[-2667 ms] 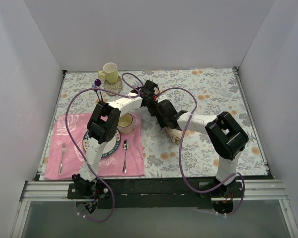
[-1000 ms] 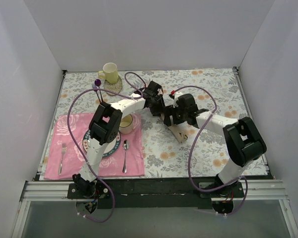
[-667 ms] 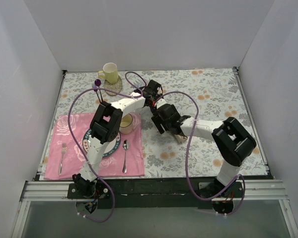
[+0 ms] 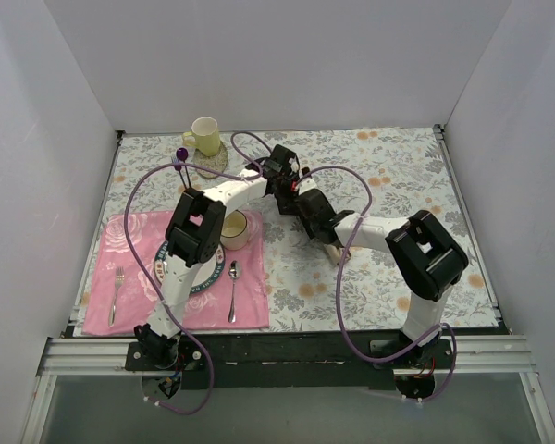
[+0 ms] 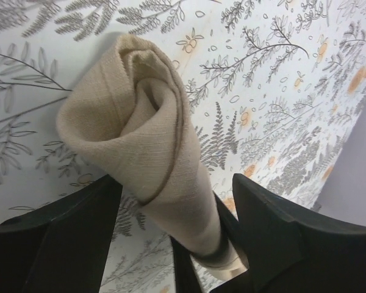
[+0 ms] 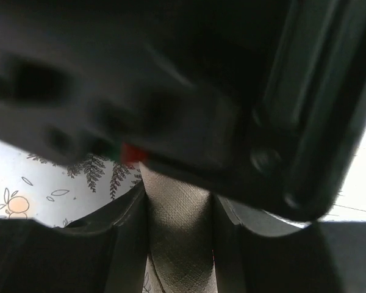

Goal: Fold the napkin, place the utensils inside, and roll it up
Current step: Roll the napkin with the utensil

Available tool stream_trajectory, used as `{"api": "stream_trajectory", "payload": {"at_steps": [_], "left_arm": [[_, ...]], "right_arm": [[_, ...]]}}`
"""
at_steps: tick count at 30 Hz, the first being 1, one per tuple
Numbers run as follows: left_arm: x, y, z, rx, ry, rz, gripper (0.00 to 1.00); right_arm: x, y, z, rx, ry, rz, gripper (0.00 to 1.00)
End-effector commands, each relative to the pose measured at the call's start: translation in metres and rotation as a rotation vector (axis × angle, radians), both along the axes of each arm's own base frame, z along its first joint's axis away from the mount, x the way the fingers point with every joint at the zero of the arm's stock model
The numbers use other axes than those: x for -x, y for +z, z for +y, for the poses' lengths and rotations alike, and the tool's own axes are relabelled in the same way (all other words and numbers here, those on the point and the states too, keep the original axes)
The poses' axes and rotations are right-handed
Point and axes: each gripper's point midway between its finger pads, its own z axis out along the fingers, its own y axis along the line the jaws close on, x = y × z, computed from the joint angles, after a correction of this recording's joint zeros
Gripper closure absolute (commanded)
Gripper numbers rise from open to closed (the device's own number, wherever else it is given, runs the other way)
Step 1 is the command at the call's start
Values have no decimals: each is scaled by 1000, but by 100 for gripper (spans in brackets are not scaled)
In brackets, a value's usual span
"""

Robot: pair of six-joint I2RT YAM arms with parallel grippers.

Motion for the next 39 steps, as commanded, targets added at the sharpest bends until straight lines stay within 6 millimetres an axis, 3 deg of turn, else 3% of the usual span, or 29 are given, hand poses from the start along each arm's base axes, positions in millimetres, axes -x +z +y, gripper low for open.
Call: {"api": "stream_trajectory", "payload": {"at_steps": [1, 5, 8, 9, 10, 14, 16, 19, 27, 30, 34, 37, 39], "left_arm": [[-12, 22, 20, -27, 13, -33, 25], [-15, 37, 20, -16, 15, -54, 22], [-11, 33, 22, -17, 21, -40, 20], [-9, 30, 22, -12, 26, -28, 11], [-6, 29, 20, 1, 22, -17, 8], [0, 30, 8, 32, 18, -21, 8], [3, 30, -1, 27, 12, -29, 9], [6, 14, -5, -3, 21, -11, 12], [2, -27, 12, -127, 79, -3, 31], [4, -32, 19, -161, 84, -8, 29], [3, -22, 26, -173, 97, -31, 14], [-8, 7, 28, -119, 101, -59, 7], [-22, 39, 31, -82, 108, -110, 6]], "right_arm": [[15, -13, 2, -173, 11, 140, 54], [14, -10, 12, -338, 58, 210, 55], [15, -6, 18, -443, 95, 269, 55], [15, -4, 21, -475, 108, 287, 55], [16, -3, 21, -518, 123, 318, 55], [16, -3, 22, -624, 143, 377, 56], [17, -5, 21, -680, 137, 408, 56], [17, -5, 20, -756, 135, 443, 56], [20, -12, 13, -778, 115, 467, 54], [17, -12, 9, -746, 110, 451, 53], [14, -13, 9, -738, 103, 457, 56], [17, -13, 12, -768, 95, 474, 57], [20, -15, 12, -802, 74, 497, 58]]}}
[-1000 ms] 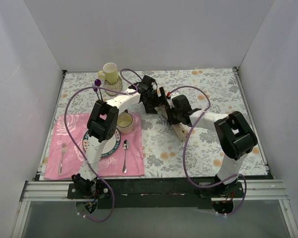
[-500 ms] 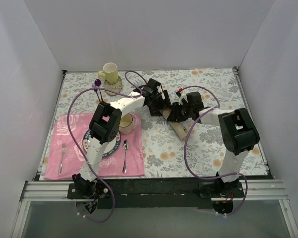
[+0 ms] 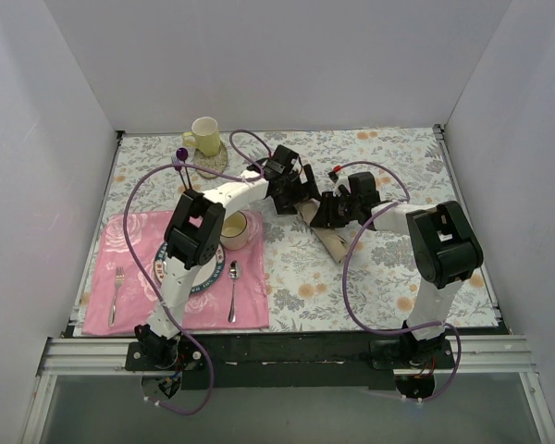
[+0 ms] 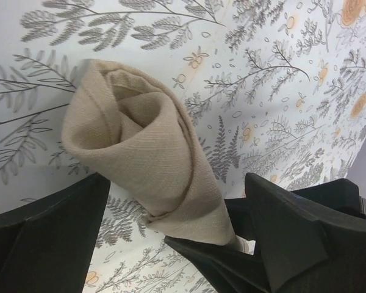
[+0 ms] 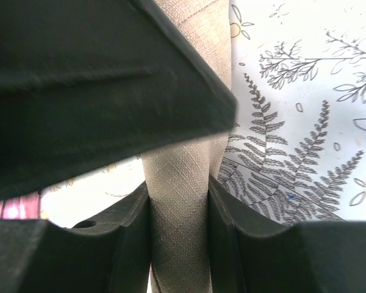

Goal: Fold the napkin, place the utensils inside, and roll it up
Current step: Roll the napkin with the utensil

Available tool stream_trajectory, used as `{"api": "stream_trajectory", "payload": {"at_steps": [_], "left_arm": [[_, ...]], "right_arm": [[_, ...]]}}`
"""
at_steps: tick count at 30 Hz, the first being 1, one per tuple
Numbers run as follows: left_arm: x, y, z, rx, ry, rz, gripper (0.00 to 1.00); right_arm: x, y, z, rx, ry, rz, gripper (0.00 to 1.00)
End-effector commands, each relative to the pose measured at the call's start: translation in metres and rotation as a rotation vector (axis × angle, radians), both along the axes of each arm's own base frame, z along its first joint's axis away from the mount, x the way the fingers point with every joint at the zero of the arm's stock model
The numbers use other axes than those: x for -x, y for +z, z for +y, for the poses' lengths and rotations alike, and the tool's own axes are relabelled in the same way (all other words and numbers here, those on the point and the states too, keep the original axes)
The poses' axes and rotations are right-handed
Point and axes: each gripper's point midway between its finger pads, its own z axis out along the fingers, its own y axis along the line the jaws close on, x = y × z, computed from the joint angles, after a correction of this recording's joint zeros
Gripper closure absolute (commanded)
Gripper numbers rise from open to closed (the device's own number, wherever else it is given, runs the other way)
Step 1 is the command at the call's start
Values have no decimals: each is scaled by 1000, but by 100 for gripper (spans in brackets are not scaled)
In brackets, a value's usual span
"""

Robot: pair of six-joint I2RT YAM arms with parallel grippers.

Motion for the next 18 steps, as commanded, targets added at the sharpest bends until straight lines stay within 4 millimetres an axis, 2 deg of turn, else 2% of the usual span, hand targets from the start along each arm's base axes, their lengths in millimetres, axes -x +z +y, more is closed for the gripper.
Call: {"api": "stream_trajectory", "payload": {"at_steps": [1, 3, 6, 7, 9, 11, 12, 13, 15, 18], "left_arm": [[-17, 44, 30, -36, 34, -68, 6], [-22, 67, 36, -25, 40, -101, 5], [-19, 91, 35, 19, 26, -136, 7], [-14, 88, 36, 24, 22, -123, 9], [-9, 98, 30, 84, -8, -147, 16], [-4, 92, 24, 134, -38, -153, 27], [2, 94, 18, 175, -76, -135, 38], [3, 86, 14, 189, -94, -115, 43], [8, 85, 4, 246, -138, -100, 54], [10, 79, -4, 302, -159, -96, 63]], "right_arm": [[17, -17, 3, -39, -13, 113, 58], [18, -17, 2, -84, -32, 148, 58], [15, -17, 2, -154, -53, 187, 59], [15, -18, 2, -171, -59, 197, 59], [12, -19, 2, -206, -65, 214, 59], [10, -20, 3, -214, -74, 234, 60], [9, -21, 3, -219, -78, 240, 60], [8, -23, 1, -220, -95, 252, 60], [5, -25, -2, -220, -120, 264, 59], [3, -27, -5, -224, -146, 279, 59]]}}
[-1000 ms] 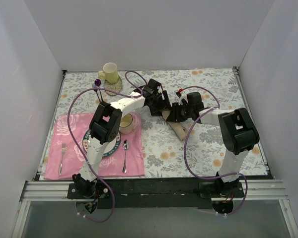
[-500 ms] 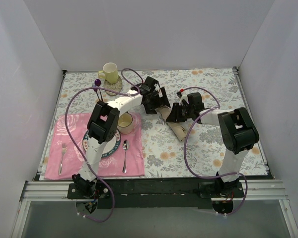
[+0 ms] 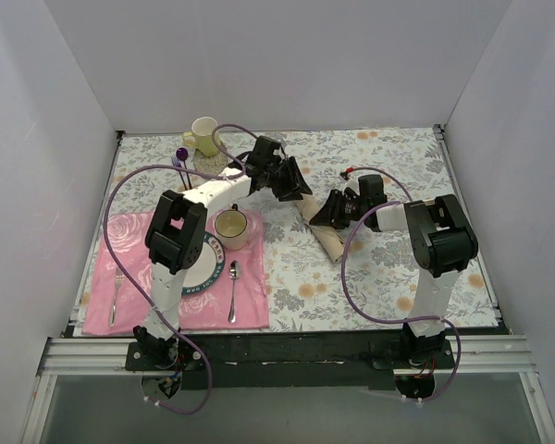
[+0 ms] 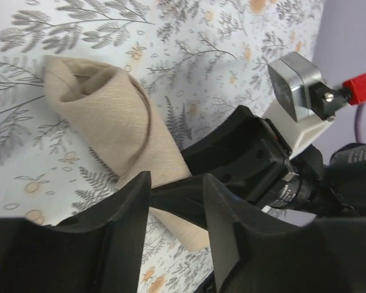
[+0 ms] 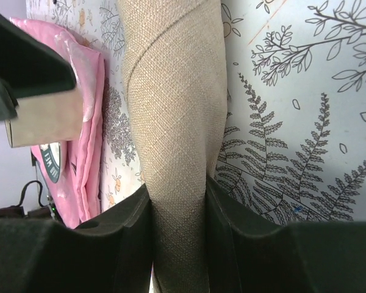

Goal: Fold the napkin, place the utensils inside, and roll it up
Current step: Roll the napkin with the utensil

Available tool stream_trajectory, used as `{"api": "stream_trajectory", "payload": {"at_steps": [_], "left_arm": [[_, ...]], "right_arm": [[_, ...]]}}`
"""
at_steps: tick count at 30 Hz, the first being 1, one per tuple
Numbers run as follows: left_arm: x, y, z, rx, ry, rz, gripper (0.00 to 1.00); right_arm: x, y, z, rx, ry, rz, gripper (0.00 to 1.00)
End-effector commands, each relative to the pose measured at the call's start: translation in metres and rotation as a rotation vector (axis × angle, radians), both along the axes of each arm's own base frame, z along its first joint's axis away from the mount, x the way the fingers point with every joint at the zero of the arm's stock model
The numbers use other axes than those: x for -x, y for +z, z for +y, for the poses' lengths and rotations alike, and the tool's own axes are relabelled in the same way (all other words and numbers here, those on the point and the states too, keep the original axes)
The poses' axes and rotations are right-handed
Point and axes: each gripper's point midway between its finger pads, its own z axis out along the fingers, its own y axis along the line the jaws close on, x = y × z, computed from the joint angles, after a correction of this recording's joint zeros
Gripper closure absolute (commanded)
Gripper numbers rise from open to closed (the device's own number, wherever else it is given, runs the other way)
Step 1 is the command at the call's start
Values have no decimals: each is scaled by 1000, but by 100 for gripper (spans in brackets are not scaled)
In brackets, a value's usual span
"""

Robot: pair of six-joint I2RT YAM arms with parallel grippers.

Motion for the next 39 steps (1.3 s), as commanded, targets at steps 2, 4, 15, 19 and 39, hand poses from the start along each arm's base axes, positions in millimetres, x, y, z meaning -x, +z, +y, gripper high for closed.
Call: {"api": "stream_trajectory", "payload": {"at_steps": [2, 4, 15, 19, 39], "left_arm": [[9, 12, -23, 148, -102, -24, 73], [11, 2, -23, 143, -103, 1, 81], [24, -44, -14, 122, -84, 49, 86], [30, -54, -9, 103, -82, 65, 87], [29, -32, -9, 110, -79, 34, 81]], "right_arm": [[5, -28, -10, 34, -60, 108, 58], [5, -28, -12, 32, -66, 106, 57], [5, -26, -18, 81, -48, 79, 48], [1, -21, -24, 153, -19, 37, 42], [-3, 8, -39, 306, 31, -84, 26]]}}
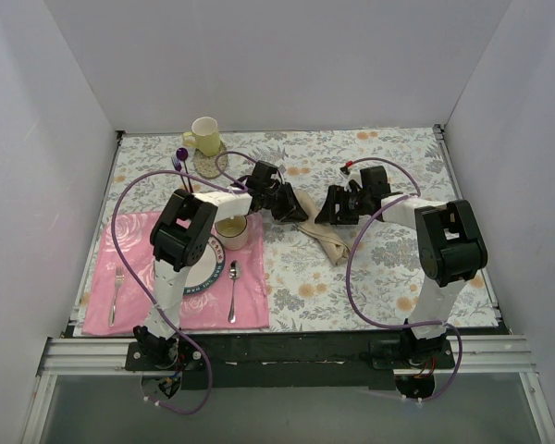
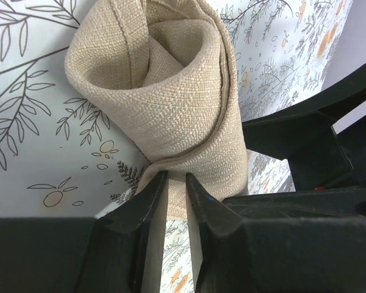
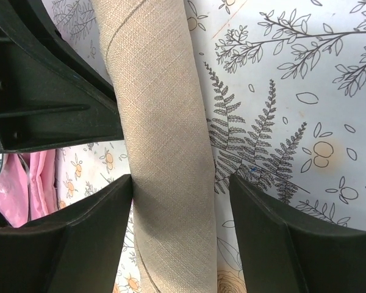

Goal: Fold the napkin, place the utensils inside, and roll it up
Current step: Roll the napkin with the utensil, then neatly place the rolled napkin to the corner

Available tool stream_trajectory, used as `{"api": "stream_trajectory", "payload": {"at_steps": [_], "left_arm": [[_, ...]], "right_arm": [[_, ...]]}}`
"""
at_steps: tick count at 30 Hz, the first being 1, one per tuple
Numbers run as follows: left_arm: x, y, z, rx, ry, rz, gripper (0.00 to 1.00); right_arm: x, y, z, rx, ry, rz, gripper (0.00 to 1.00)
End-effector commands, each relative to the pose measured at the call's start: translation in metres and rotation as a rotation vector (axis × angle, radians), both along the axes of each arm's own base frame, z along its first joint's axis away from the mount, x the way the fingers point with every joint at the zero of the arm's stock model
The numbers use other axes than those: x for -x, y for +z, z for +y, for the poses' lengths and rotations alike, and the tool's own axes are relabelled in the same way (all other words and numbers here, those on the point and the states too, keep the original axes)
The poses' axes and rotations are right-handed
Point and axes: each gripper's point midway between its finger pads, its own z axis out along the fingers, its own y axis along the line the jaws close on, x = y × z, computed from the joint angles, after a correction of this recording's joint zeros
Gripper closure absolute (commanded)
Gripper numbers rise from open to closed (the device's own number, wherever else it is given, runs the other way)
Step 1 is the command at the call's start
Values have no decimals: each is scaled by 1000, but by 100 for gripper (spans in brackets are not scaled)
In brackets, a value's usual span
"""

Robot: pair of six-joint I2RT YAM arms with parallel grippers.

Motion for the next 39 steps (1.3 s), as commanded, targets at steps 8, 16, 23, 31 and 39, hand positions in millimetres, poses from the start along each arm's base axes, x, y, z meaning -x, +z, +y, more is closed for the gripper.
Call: {"api": "stream_trajectory", "payload": {"at_steps": [8, 16, 23, 31, 39], "left_arm": [[-10, 63, -5, 43, -1, -106, 74], [-17, 92, 6, 47, 37, -143, 70], [-25, 98, 18, 26, 92, -137, 66], [-26, 94, 19, 34, 93, -115, 67], [-24, 115, 36, 40, 141, -150, 67]], "right_arm": [[-5, 13, -7, 292, 18, -141, 18], [-8, 41, -3, 489, 12, -272, 12], [1, 45, 4, 549, 44, -289, 12], [25, 32, 3, 513, 104, -263, 9], [10, 26, 15, 489, 92, -232, 8]]}}
